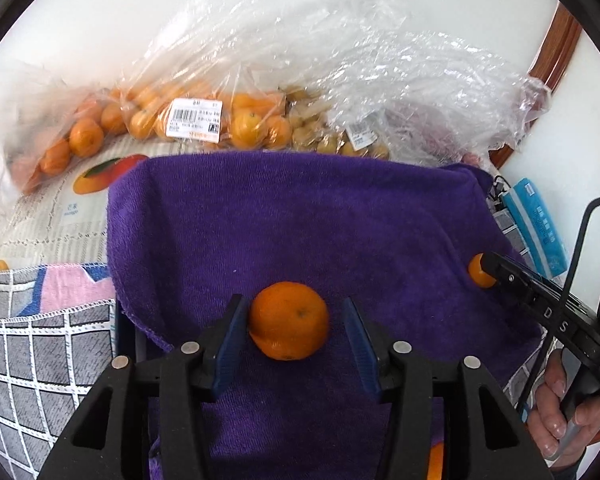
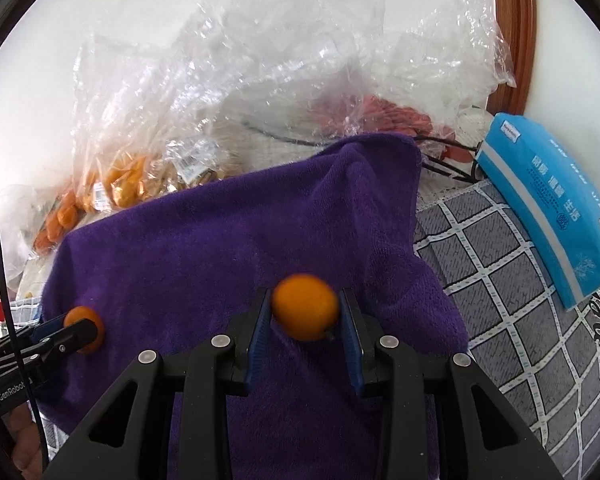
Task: Organize fruits
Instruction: 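Open both grippers to release the oranges onto the purple towel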
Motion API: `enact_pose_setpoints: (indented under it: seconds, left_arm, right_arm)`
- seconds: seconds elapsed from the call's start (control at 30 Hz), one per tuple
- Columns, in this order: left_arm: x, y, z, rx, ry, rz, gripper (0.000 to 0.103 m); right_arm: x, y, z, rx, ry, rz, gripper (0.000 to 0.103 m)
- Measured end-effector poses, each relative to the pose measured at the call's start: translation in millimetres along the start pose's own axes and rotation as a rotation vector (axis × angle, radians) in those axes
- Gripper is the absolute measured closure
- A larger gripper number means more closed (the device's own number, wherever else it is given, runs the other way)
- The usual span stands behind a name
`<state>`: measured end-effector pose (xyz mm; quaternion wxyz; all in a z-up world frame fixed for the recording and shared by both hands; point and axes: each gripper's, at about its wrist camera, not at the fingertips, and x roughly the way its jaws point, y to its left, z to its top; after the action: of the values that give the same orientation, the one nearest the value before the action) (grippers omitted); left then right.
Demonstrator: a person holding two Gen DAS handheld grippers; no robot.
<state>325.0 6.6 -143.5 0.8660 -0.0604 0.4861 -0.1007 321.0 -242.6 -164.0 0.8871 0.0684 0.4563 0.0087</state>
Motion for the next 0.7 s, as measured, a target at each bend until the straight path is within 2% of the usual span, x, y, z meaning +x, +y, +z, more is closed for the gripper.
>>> enact_pose_setpoints:
  seconds: [0.1, 0.37, 0.53, 0.7]
  left_arm:
    - [-12, -5, 2, 0.0, -0.011, 0.012, 0.055]
    - [-67, -16, -12, 0.004, -0.102, -0.001, 0.055]
    - [-88, -17, -24, -0.003, -0.106, -0.012, 0.055]
    - [-118, -19, -40, 0.023, -0.151, 0.038, 0.055]
  right_arm:
    - [-14, 2, 1, -0.008, -0.012, -0.008, 0.054]
    - [-72, -3, -5, 0.025, -0.106, -0.03, 0.053]
    - [-102, 0, -23, 0.006, -0.141, -0.071, 0.052]
    - [-134, 4, -41, -0.029, -0.178, -0.119, 0.052]
